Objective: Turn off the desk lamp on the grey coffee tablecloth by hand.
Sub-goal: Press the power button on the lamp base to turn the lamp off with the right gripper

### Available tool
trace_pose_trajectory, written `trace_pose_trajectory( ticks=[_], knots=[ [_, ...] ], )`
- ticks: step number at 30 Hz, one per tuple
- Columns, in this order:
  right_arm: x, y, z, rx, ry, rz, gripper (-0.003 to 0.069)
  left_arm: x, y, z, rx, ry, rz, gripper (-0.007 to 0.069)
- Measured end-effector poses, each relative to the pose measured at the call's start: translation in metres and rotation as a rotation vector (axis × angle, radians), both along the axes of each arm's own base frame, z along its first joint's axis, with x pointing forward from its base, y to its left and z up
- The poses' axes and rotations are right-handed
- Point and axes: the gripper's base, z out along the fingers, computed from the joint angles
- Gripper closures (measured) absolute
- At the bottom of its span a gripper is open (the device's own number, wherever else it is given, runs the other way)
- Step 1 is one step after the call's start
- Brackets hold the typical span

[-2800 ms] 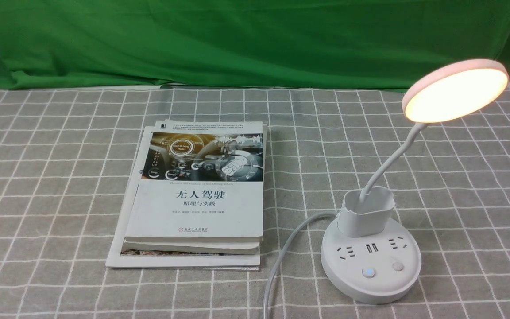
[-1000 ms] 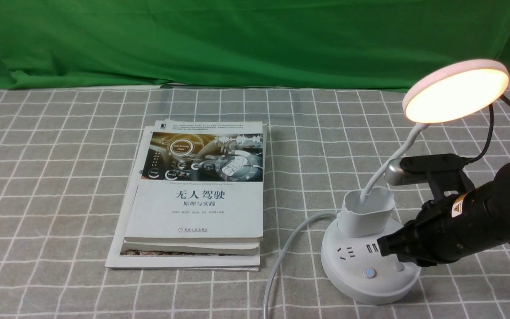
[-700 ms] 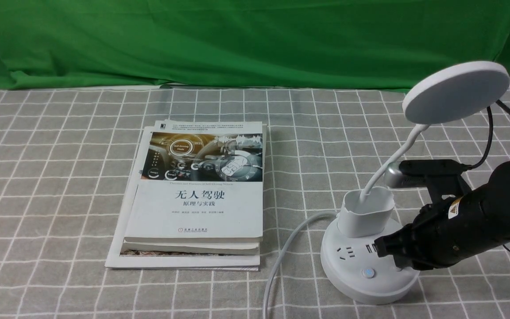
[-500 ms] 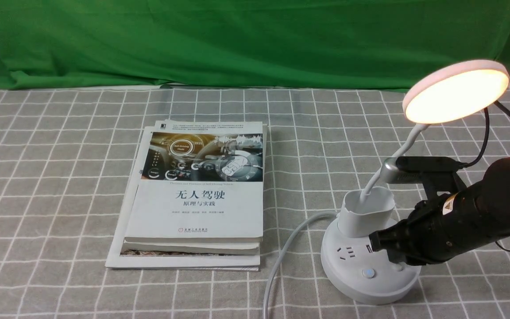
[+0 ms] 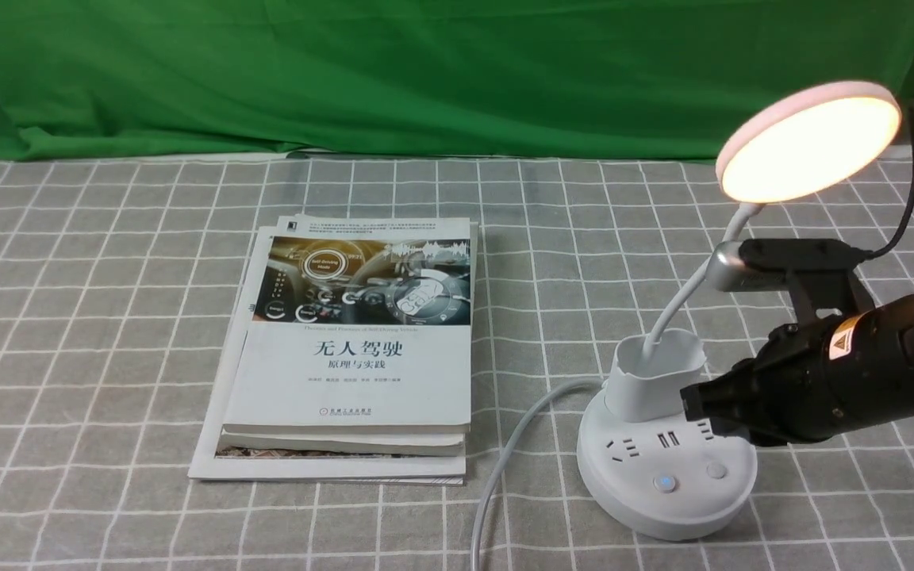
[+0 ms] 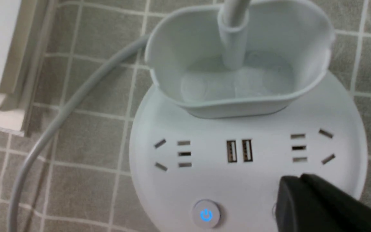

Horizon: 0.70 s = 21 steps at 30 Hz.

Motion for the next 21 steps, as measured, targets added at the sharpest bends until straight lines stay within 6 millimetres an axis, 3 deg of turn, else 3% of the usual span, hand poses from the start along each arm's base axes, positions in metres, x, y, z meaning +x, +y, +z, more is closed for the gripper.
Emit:
trace_pose_trajectory(
  ticks=[4, 8, 16, 21],
  knots=[
    [0.0, 0.0, -0.01, -0.007, 0.04, -0.016, 0.0605, 0.0, 0.0, 0.0, 0.001, 0.0, 0.0, 0.0604],
    [0.004, 0.002, -0.033, -0.033, 0.1, -0.023, 0.0598, 0.0, 0.0, 0.0, 0.0, 0.0, 0.0, 0.0604],
    [0.007, 0.002, -0.033, -0.023, 0.087, -0.039, 0.0599, 0.0, 0.0, 0.0, 0.0, 0.0, 0.0, 0.0604],
    [0.002, 0.001, -0.02, -0.005, 0.06, -0.043, 0.0599, 0.0, 0.0, 0.0, 0.0, 0.0, 0.0, 0.0604]
  ],
)
